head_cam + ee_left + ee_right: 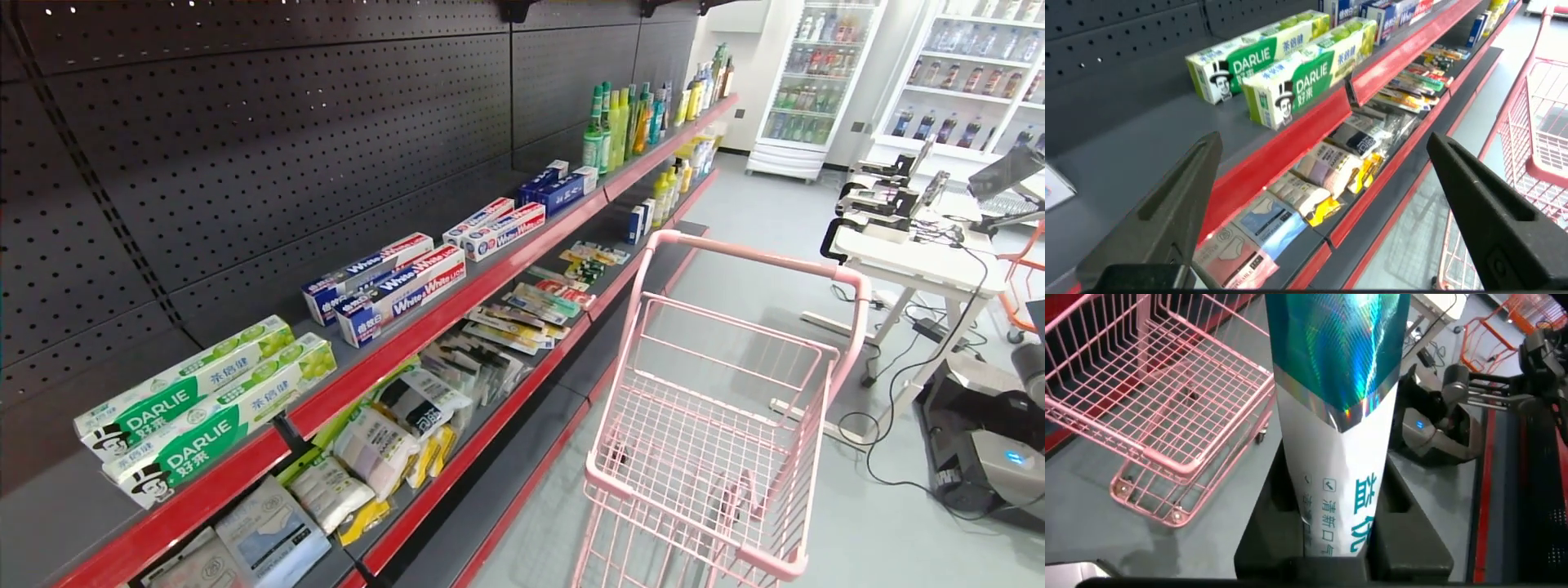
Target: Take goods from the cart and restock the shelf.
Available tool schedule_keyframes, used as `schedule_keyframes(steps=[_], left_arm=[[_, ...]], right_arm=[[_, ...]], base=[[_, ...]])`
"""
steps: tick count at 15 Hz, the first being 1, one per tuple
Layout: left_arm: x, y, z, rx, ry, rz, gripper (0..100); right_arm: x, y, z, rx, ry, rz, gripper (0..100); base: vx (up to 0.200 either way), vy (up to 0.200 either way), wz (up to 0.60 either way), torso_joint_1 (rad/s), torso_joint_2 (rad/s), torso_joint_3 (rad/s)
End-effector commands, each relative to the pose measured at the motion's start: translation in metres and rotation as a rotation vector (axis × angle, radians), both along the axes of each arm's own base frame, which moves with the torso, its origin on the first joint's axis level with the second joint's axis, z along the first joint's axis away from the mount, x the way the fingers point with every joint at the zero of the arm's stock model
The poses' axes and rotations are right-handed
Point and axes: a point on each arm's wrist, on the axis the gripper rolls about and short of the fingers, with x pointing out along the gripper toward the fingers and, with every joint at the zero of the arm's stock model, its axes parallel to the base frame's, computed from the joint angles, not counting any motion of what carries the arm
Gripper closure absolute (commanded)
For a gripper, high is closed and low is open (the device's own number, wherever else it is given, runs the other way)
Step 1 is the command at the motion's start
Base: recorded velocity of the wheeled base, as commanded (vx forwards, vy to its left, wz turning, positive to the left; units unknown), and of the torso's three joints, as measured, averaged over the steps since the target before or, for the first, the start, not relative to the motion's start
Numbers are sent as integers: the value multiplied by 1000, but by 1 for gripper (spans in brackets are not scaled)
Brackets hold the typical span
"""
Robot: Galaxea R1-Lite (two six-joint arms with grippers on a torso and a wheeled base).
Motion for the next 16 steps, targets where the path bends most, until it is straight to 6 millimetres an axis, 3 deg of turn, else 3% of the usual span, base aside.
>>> schedule_keyframes(steps=[1,16], left_arm=[[0,0,0,0,1,1,0],[0,0,0,0,1,1,0]], right_arm=[[3,-1,2,-5,9,-6,100],[13,-4,7,-18,35,-37,100]], base=[[0,0,0,163,-359,-193],[0,0,0,142,-297,-157]])
